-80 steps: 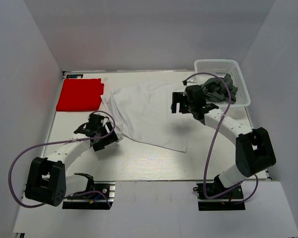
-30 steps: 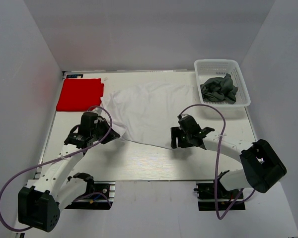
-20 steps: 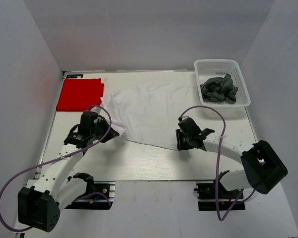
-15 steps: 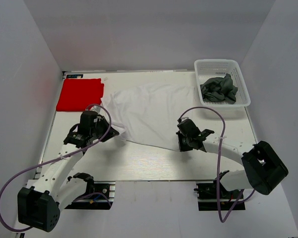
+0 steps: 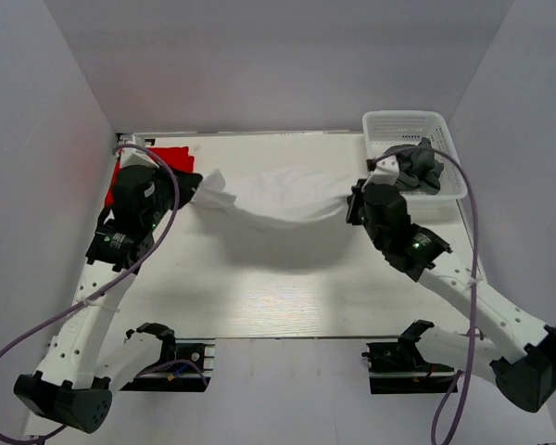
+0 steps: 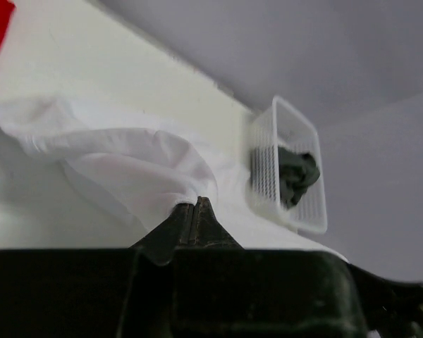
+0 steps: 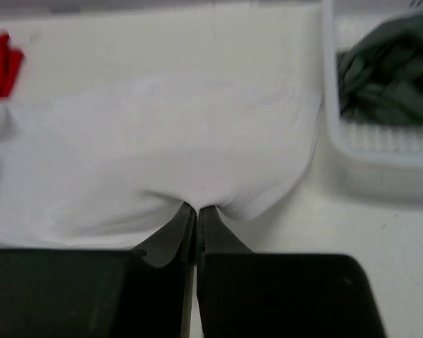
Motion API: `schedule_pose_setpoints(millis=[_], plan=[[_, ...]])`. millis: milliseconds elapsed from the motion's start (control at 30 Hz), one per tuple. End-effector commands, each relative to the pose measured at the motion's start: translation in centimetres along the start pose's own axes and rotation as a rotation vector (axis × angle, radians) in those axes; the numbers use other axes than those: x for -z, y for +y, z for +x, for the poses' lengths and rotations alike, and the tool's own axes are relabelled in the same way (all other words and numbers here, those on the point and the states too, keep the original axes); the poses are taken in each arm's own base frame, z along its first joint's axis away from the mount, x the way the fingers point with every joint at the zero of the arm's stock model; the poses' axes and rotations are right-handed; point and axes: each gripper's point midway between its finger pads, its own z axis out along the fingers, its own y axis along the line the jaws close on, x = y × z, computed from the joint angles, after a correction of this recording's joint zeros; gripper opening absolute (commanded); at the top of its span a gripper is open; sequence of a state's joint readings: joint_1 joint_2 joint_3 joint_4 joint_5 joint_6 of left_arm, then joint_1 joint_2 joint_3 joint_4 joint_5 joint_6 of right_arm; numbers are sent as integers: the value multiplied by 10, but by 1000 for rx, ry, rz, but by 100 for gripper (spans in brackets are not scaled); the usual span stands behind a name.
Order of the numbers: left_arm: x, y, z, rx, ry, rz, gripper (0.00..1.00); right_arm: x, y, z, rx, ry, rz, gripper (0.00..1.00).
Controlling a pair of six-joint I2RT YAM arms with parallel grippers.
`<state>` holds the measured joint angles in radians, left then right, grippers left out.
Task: Fold and stack the t-shirts
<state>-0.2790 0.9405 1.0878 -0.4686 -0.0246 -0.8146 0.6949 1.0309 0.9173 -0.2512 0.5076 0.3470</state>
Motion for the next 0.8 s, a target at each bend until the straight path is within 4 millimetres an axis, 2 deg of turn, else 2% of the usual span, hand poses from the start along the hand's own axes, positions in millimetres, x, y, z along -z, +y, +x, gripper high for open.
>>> schedule_pose_setpoints(millis=[0,67,100,133,200,233,267,300,333,367,400,467,533,567,633,667,700,733,767], plan=[[16,-1,-42,34,-158,-84,0,25,-15,-91,-8,-262,85,0],[27,-10,-64,52,-221,-89,0,45,-13,-132,20,-351,71,0],[36,-16,-73,57,-252,-72,0,52,-14,-141,42,-372,70,0],[47,-25,-82,62,-279,-43,0,63,-10,-161,44,-413,44,0],[61,-35,-97,65,-338,-10,0,77,-8,-177,67,-439,17,0],[73,-45,-109,72,-374,16,0,98,-3,-205,79,-500,-23,0],[85,-50,-117,79,-405,37,0,105,0,-209,83,-500,-48,0],[97,-56,-123,83,-422,56,0,127,-1,-232,109,-555,-65,0],[104,-57,-124,86,-432,67,0,143,-5,-242,102,-590,-72,0],[117,-65,-133,82,-465,102,0,145,-4,-244,120,-587,-78,0],[140,-74,-144,86,-519,143,0,165,-5,-261,124,-635,-98,0],[166,-82,-157,72,-574,180,0,189,-5,-273,144,-676,-143,0],[202,-100,-170,52,-625,257,0,222,0,-289,156,-741,-224,0],[220,-112,-176,21,-645,302,0,228,2,-285,172,-732,-250,0],[243,-125,-183,-6,-673,355,0,260,9,-292,184,-763,-358,0],[258,-134,-187,-19,-680,386,0,269,10,-286,194,-752,-388,0],[269,-140,-190,-33,-696,409,0,276,10,-286,200,-754,-407,0],[273,-146,-193,-49,-700,426,0,291,14,-288,204,-780,-457,0],[286,-155,-196,-56,-704,462,0,304,10,-288,199,-807,-473,0]])
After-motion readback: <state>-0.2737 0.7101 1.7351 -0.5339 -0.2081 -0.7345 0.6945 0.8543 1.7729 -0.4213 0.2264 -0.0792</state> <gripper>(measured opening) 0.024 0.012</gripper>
